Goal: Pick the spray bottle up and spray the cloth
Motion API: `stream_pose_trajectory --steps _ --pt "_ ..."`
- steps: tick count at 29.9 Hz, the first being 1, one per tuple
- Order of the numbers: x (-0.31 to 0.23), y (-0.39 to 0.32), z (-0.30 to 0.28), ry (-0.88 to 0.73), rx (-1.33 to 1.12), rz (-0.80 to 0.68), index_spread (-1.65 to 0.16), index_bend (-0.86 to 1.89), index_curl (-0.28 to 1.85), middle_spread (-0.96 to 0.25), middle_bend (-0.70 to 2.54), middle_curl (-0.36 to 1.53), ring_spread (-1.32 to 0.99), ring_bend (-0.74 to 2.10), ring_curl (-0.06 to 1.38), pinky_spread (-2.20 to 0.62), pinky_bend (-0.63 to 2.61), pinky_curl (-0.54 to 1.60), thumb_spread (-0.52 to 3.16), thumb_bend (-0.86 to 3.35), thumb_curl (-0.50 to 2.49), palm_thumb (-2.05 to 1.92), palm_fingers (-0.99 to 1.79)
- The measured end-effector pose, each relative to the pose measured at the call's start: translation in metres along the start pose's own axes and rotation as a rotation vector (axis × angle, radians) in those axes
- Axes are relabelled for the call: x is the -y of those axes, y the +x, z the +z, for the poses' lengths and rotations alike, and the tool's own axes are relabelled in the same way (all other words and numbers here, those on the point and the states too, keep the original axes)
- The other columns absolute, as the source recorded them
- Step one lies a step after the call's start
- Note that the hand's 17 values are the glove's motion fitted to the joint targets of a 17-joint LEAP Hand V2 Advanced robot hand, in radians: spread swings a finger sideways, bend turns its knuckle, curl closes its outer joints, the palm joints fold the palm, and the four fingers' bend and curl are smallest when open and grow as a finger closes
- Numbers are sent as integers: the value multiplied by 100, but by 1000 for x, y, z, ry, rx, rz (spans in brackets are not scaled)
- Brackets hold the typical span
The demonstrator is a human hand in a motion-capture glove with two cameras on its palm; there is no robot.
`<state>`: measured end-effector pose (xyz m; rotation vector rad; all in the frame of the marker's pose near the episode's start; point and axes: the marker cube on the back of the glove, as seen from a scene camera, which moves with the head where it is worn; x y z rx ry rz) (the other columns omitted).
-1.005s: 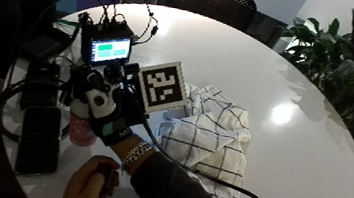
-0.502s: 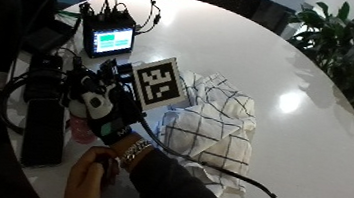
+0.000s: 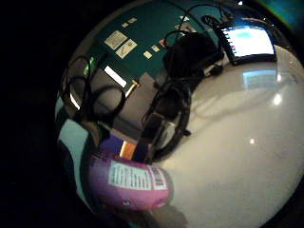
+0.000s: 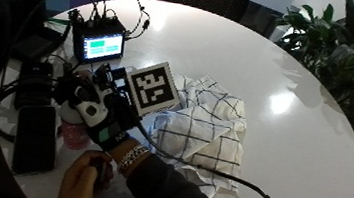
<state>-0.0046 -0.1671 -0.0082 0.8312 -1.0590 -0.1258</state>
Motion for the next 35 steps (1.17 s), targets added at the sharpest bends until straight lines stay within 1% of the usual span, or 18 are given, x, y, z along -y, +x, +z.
stream_pose_trajectory --steps 1,3,4,7,8,9,11,15,20,24,27,30,35 --pt "0 0 -3 -7 -27 2 -25 17 56 -14 60 48 -12 75 44 -20 44 38 119 -4 18 25 130" --pt "1 1 -10 -21 -107 -7 -25 11 53 -13 57 47 -11 72 44 -16 46 39 114 -5 18 21 117" --pt "1 2 -15 -30 -161 -15 -26 11 52 -13 57 47 -11 71 44 -15 46 39 112 -5 18 20 117" --pt "-2 3 -31 -72 -340 -23 -27 4 47 -13 56 46 -10 70 43 -6 36 37 105 -5 19 17 93" --pt "-5 2 -37 -87 -391 -15 -27 3 46 -12 55 46 -9 71 44 -3 35 37 103 -5 20 17 88" --pt "-9 1 -43 -101 -437 -2 -28 0 44 -11 52 45 -8 69 44 1 35 37 101 -4 20 16 74" --pt "-17 -2 -53 -136 -530 32 -29 1 42 -10 51 45 -8 70 45 5 35 38 99 -4 20 14 68" --pt "-36 -11 -70 -246 -741 95 -31 2 36 -6 44 42 -6 65 42 13 32 37 94 -4 21 13 46" --pt "-56 -22 -83 -388 -982 139 -32 10 32 -5 44 41 -8 54 37 17 28 34 91 -5 22 9 38" --pt "-72 -31 -91 -494 -1027 200 -34 13 31 -6 40 39 -11 49 34 18 28 34 89 -4 23 6 34" --pt "-88 -36 -97 -542 -1026 268 -35 13 30 -7 37 38 -12 46 33 19 29 33 88 -4 23 5 31" --pt "-102 -40 -101 -555 -1036 312 -36 12 29 -7 35 37 -12 44 32 19 28 33 88 -4 24 4 26" --pt "-112 -42 -104 -550 -1032 326 -37 12 27 -7 34 37 -12 43 31 20 27 33 88 -3 25 4 25"
